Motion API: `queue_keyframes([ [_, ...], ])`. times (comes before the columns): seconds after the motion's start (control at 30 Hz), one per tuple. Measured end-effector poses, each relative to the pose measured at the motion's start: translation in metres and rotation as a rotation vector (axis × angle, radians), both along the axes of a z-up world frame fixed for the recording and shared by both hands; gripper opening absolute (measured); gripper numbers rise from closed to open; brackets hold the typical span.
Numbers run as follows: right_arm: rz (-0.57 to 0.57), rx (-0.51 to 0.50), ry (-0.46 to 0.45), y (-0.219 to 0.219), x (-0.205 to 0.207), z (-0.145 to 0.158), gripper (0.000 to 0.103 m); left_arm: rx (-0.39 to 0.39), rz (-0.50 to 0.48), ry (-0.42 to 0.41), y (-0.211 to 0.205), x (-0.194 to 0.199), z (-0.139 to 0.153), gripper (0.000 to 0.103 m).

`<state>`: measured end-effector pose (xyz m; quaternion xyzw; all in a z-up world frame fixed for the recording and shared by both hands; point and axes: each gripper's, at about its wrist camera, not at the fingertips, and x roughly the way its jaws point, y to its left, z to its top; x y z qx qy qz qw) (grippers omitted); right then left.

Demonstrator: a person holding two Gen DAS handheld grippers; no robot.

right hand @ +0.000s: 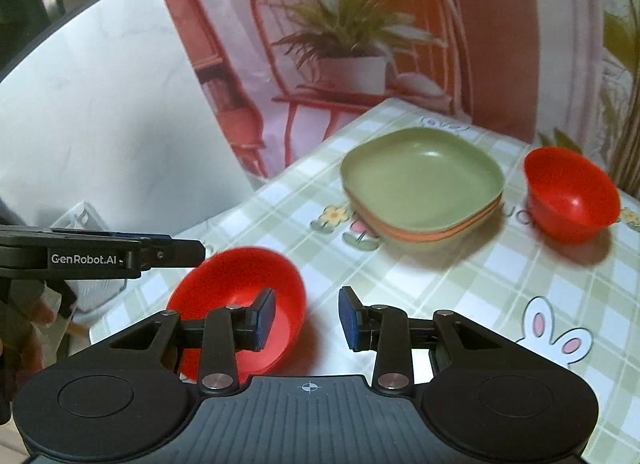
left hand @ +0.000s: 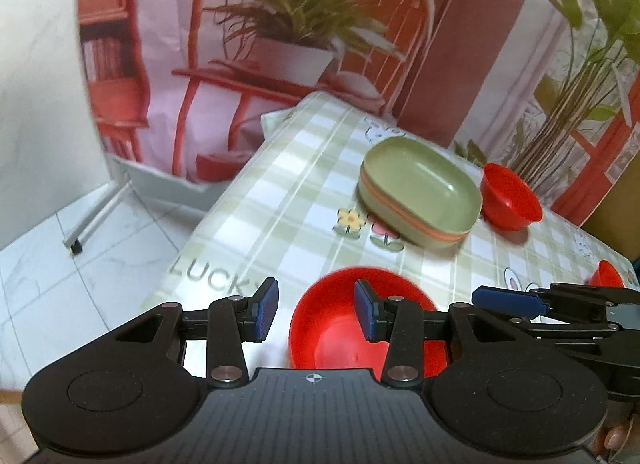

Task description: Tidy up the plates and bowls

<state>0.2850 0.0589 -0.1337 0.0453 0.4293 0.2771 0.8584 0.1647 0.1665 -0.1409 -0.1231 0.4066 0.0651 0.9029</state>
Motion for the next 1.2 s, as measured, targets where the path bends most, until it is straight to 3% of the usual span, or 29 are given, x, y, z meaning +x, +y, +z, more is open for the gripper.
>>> queue_keyframes([
  [0.37, 0.07, -0.032, 0.046, 0.02, -0.003, -0.018, 0.033, -0.058, 0.02, 0.057, 0.003, -0.011, -0.028, 0.044],
  [0.53, 0.075, -0.051, 0.037, 0.022, -0.004, -0.019, 0.025, -0.044, 0.011, 0.074, -0.001, -0.012, -0.034, 0.043],
  [0.6, 0.071, -0.045, 0.043, 0.021, -0.004, -0.021, 0.024, -0.047, 0.004, 0.074, -0.001, -0.012, -0.035, 0.04],
  [0.67, 0.069, -0.04, 0.051, 0.02, -0.003, -0.023, 0.021, -0.053, 0.007, 0.078, -0.001, -0.012, -0.038, 0.024],
  [0.73, 0.067, -0.04, 0.053, 0.02, -0.003, -0.023, 0.016, -0.055, 0.011, 0.085, -0.002, -0.012, -0.041, 0.016],
  [1.2, -0.002, 0.02, 0.021, -0.007, -0.001, -0.011, 0.014, -0.059, -0.021, 0.069, -0.017, -0.006, -0.031, 0.015],
])
